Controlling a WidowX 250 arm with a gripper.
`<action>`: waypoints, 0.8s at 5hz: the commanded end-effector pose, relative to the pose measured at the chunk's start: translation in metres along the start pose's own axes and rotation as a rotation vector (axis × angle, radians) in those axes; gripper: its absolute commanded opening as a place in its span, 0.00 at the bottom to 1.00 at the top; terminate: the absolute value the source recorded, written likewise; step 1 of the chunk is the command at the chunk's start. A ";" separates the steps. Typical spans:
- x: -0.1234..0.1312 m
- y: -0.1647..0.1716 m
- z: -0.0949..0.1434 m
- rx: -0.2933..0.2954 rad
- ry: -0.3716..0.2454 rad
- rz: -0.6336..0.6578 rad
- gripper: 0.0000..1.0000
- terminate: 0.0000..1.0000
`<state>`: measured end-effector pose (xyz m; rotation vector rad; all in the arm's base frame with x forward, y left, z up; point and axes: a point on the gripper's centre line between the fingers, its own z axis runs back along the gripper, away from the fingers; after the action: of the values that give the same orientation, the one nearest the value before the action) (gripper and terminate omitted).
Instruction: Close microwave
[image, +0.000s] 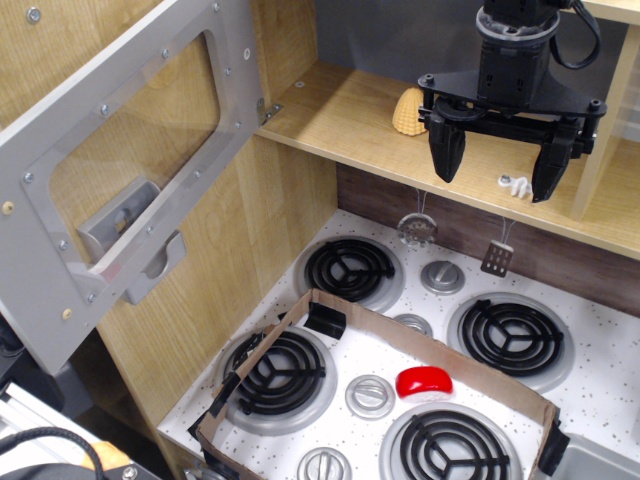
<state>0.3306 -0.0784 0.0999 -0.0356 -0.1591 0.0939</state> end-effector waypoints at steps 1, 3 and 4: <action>0.000 0.000 0.000 0.000 0.000 0.000 1.00 0.00; -0.007 0.035 0.050 0.072 -0.072 0.071 1.00 0.00; -0.022 0.062 0.074 0.124 -0.084 0.115 1.00 0.00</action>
<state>0.2875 -0.0147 0.1552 0.0968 -0.1824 0.2174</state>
